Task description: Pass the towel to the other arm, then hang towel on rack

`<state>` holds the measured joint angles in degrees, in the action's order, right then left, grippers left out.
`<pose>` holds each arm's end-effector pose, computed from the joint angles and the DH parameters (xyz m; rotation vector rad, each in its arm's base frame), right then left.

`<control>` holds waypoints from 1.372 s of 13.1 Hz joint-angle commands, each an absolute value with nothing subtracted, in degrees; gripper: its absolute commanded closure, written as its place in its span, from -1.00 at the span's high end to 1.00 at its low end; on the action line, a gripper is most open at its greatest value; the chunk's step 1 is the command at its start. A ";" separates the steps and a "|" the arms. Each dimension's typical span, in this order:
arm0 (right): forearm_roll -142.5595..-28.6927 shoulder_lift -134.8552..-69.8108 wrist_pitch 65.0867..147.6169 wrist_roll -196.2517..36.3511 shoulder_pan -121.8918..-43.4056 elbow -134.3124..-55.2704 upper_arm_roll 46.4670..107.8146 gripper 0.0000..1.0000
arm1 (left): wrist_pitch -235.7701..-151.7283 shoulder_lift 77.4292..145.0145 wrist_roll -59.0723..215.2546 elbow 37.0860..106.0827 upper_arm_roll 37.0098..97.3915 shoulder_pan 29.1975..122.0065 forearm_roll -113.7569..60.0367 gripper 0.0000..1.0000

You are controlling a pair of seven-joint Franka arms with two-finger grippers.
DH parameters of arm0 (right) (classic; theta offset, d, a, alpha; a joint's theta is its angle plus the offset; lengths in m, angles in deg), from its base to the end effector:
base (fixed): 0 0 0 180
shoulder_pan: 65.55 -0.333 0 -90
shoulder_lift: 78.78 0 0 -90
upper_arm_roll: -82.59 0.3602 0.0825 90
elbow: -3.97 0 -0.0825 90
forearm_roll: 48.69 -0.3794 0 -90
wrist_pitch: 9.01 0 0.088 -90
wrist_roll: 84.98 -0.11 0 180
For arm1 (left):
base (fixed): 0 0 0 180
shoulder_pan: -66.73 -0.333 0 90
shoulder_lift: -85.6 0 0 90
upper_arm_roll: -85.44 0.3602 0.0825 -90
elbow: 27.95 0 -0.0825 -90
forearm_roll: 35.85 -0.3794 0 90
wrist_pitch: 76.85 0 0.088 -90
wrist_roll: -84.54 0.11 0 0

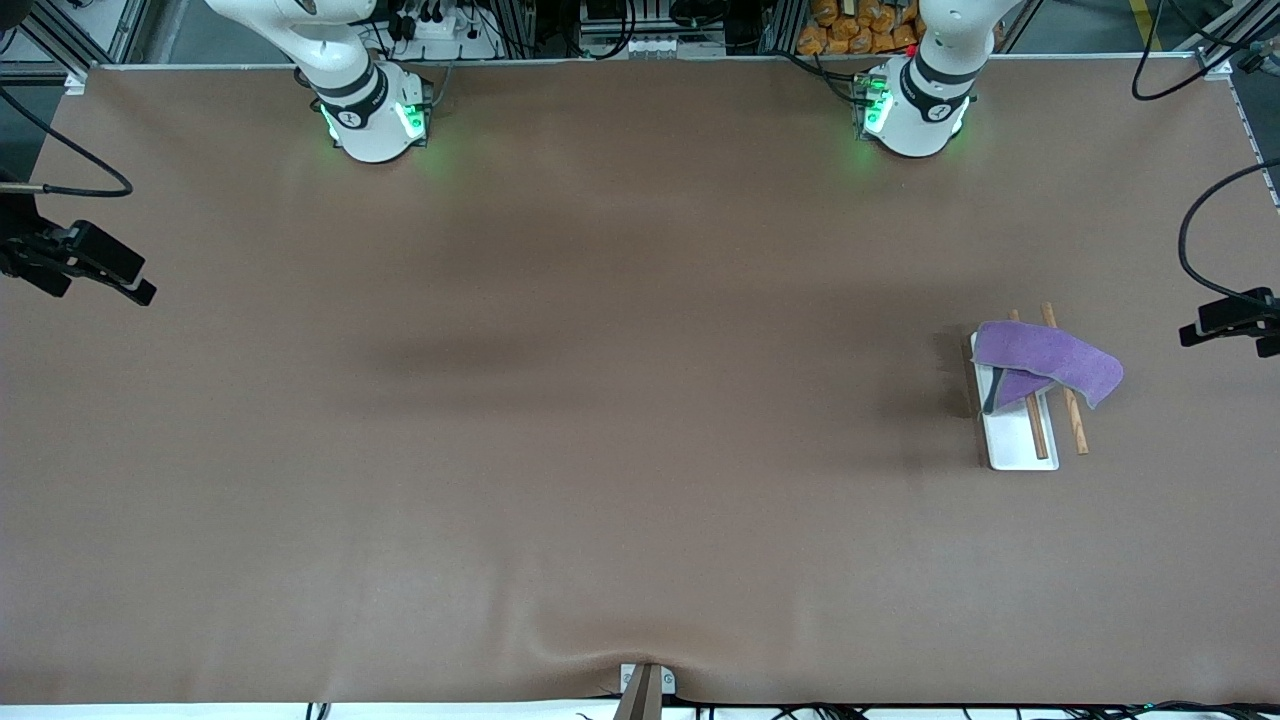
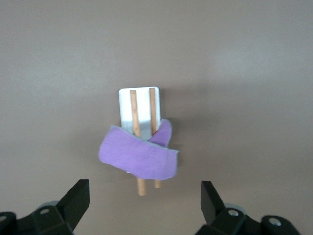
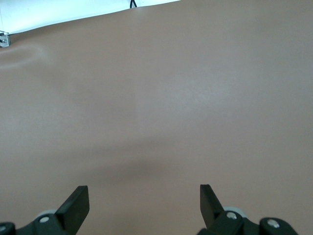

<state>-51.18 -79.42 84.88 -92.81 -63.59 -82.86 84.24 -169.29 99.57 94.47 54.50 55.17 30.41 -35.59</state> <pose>0.5617 0.0014 0.6921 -3.0781 0.2199 -0.1683 0.6167 0.1065 0.6046 3.0097 -0.0854 -0.0278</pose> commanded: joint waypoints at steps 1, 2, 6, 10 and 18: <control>-51.24 -79.48 83.81 -93.16 -63.88 -81.81 84.00 1.00 | -168.70 95.63 87.11 55.63 51.09 29.90 -35.85 1.00; -51.24 -79.48 83.63 -93.16 -63.88 -81.81 84.00 1.00 | -168.61 94.92 86.48 55.72 49.94 29.90 -35.94 1.00; -50.89 -79.48 83.63 -93.16 -64.15 -81.81 84.17 1.00 | -168.70 93.34 86.47 55.28 47.47 29.90 -36.64 1.00; -50.54 -79.48 83.02 -92.46 -64.06 -81.90 84.00 1.00 | -168.26 92.64 86.48 55.19 47.12 29.99 -36.91 1.00; -50.54 -79.48 81.87 -92.37 -64.14 -81.81 84.08 1.00 | -168.08 87.54 84.81 55.37 62.36 47.96 -37.35 1.00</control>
<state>-51.07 -79.42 82.86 -92.69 -63.87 -82.80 84.19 -168.73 89.67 86.29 54.49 54.51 39.89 -35.76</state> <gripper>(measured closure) 0.000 0.000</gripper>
